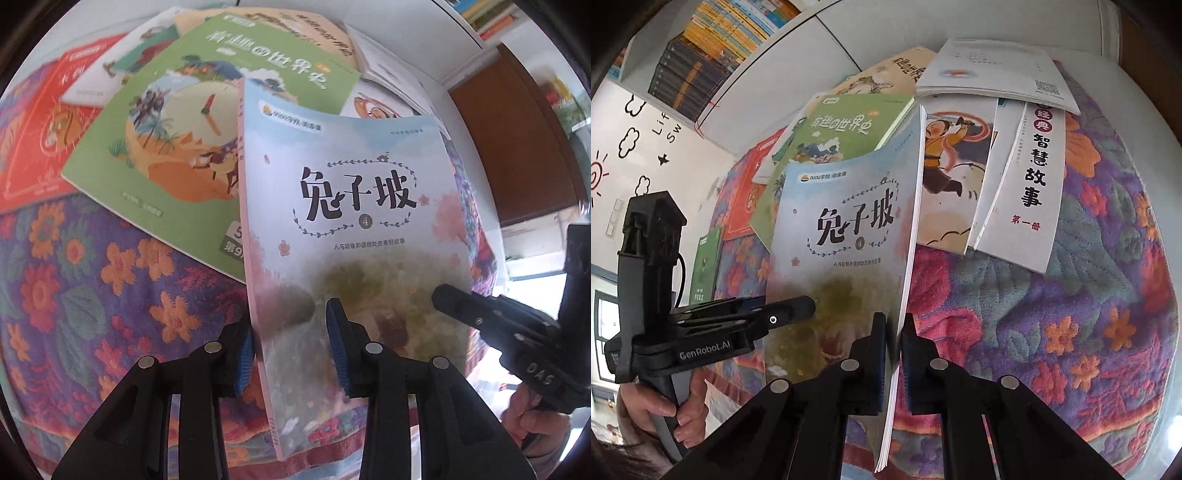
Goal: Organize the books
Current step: 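Lift the rabbit-hill book upright off the pile with both tools, then carry the rabbit-hill book with both tools and stand it against the green book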
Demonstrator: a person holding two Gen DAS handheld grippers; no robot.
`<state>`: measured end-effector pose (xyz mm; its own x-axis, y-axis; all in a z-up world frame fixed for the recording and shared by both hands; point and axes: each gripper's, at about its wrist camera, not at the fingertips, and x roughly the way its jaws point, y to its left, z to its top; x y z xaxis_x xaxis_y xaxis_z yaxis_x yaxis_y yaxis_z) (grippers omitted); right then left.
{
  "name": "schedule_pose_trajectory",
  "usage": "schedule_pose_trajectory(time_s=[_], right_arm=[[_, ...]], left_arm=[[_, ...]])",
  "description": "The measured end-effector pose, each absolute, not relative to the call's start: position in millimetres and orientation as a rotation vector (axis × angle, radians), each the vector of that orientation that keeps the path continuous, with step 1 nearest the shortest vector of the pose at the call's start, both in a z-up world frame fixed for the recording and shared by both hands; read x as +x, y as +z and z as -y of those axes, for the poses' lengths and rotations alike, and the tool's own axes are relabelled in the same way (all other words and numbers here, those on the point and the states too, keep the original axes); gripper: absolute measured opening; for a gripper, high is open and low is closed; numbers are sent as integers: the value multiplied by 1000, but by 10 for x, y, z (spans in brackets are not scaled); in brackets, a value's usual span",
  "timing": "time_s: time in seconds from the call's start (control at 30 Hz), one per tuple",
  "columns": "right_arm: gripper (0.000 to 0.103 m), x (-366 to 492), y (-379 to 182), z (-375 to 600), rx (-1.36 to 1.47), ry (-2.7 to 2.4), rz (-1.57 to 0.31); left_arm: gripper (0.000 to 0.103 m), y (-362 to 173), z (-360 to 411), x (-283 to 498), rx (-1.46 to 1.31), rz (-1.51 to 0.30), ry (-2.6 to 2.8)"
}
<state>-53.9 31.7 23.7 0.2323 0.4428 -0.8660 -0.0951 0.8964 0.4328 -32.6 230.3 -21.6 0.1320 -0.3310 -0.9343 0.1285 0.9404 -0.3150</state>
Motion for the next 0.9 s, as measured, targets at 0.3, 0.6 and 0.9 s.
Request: schedule_pose_trajectory(time_s=[0.3, 0.6, 0.9], right_arm=[[7, -601, 344, -417, 317, 388, -1269], [7, -647, 482, -573, 321, 398, -1246], [7, -635, 575, -782, 334, 401, -1241]], left_arm=[[32, -76, -2302, -361, -131, -1371, -343], [32, 61, -2476, -379, -153, -1340, -359], [32, 202, -2768, -436, -182, -1295, -371]])
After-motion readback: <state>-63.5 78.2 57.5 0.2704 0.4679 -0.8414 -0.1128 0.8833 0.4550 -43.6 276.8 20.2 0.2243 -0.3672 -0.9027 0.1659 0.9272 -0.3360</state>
